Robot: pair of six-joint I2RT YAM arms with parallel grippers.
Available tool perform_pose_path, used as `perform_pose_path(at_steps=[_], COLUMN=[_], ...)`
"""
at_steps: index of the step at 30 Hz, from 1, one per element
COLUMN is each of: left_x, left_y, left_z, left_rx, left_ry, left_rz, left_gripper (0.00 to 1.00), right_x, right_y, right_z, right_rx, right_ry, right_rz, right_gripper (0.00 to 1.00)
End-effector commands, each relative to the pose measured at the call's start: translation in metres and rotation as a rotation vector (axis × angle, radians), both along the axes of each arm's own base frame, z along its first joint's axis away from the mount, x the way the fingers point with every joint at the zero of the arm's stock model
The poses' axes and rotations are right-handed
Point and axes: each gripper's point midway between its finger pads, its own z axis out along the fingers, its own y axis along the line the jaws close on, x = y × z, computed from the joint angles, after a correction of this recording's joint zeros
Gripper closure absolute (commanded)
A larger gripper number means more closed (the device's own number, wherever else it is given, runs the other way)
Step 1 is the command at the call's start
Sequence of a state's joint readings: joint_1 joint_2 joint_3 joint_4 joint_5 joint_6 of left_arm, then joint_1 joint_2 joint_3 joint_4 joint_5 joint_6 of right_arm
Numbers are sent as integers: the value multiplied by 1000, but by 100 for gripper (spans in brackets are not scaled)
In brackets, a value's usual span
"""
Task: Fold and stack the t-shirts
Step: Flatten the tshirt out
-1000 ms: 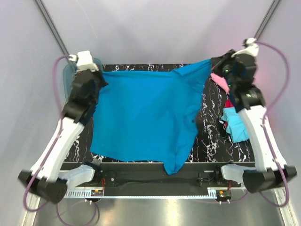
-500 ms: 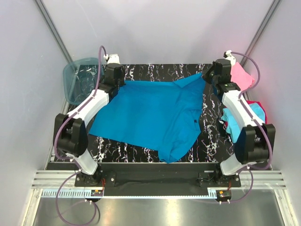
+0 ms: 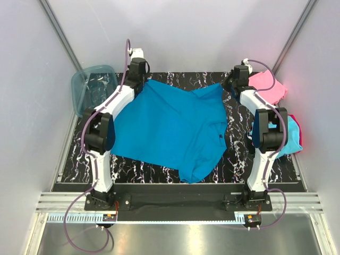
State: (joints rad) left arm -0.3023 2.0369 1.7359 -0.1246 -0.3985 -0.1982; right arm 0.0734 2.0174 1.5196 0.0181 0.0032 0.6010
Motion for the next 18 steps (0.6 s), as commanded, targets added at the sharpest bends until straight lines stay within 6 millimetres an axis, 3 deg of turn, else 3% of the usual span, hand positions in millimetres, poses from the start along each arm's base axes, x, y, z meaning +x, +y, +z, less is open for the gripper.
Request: perform_pose_path(at_steps=[1, 5, 6, 8, 9, 12, 13, 15, 17, 18], left_x=[23, 31, 34, 35, 36, 33, 30, 23, 15, 7], left_y=[8, 9, 9, 12, 16, 24, 26, 27, 26, 26], left_z=[15, 4, 1, -3, -4, 4, 4, 25, 34, 54], left_rx=[11, 14, 13, 12, 18, 16, 16, 2, -17, -34], left_ry=[-68, -55, -51, -42, -42, -52, -50, -82, -94, -122], left_rz=[38, 47, 47, 60, 79, 101, 103, 97, 90, 80], left_gripper=[99, 90, 70, 43, 30, 18, 18, 18, 19, 19], right_x=[31, 43, 45, 50, 51, 49, 44, 37, 25, 14], right_y=[-5, -5, -6, -4, -4, -3, -3, -2, -5, -5], right_z=[46, 46, 41, 39, 35, 43, 41, 75, 88, 118], right_rx=[35, 59, 65, 80, 84, 92, 93, 96, 101, 106], right_ry=[-145, -172, -164, -166, -161, -186, -184, -260, -280, -325], right_rz=[15, 30, 30, 39, 41, 49, 50, 52, 40, 41], right_gripper=[100, 100, 100, 98, 72, 33, 15, 9, 8, 9])
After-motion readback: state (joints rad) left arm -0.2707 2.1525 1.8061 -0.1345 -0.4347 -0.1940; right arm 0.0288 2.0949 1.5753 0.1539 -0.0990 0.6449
